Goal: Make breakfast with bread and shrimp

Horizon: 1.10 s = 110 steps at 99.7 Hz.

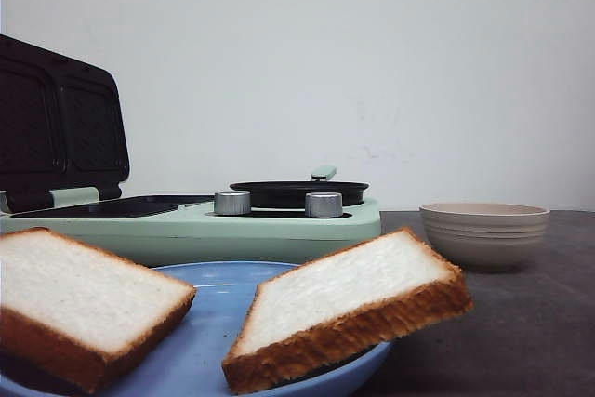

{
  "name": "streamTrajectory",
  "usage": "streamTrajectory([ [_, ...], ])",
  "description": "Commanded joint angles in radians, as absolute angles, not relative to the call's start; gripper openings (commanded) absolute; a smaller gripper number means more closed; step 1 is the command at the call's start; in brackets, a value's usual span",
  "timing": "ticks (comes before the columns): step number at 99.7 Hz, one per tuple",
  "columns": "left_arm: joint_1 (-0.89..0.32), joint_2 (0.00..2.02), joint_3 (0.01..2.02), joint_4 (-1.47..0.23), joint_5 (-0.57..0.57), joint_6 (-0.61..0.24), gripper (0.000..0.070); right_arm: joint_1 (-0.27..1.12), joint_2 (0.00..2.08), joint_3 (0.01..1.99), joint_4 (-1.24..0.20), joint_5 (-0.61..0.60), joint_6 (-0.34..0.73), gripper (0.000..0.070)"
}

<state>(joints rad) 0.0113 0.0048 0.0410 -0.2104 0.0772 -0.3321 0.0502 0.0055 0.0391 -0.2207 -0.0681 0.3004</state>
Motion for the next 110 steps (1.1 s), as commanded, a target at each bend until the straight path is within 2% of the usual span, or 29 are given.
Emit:
streamTrajectory([
  [1, 0.013, 0.005, 0.052, -0.281, 0.080, -0.388, 0.0004, 0.050, 0.004, 0.083, -0.223, -0.077, 0.334, 0.0000],
  [20, 0.013, 0.010, 0.108, -0.323, 0.089, -0.470, 0.0006, 0.050, 0.034, 0.194, -0.294, -0.065, 0.369, 0.0000],
  [40, 0.013, 0.083, 0.241, -0.345, 0.114, -0.475, 0.0007, 0.050, 0.198, 0.349, -0.402, -0.058, 0.446, 0.0000],
  [53, 0.013, 0.193, 0.371, -0.402, 0.122, -0.424, 0.0007, 0.050, 0.350, 0.482, -0.495, -0.089, 0.445, 0.0000],
  [65, 0.012, 0.332, 0.494, -0.504, 0.159, -0.337, 0.0006, 0.050, 0.490, 0.595, -0.578, -0.127, 0.428, 0.0000],
  [75, 0.012, 0.453, 0.572, -0.593, 0.192, -0.305, 0.0005, 0.050, 0.576, 0.650, -0.587, -0.135, 0.427, 0.0000],
  [89, 0.012, 0.555, 0.623, -0.672, 0.238, -0.304, 0.0005, 0.050, 0.628, 0.670, -0.546, -0.141, 0.428, 0.0000],
  [110, 0.012, 0.580, 0.627, -0.710, 0.265, -0.308, 0.0005, 0.050, 0.632, 0.670, -0.565, -0.144, 0.427, 0.0000],
])
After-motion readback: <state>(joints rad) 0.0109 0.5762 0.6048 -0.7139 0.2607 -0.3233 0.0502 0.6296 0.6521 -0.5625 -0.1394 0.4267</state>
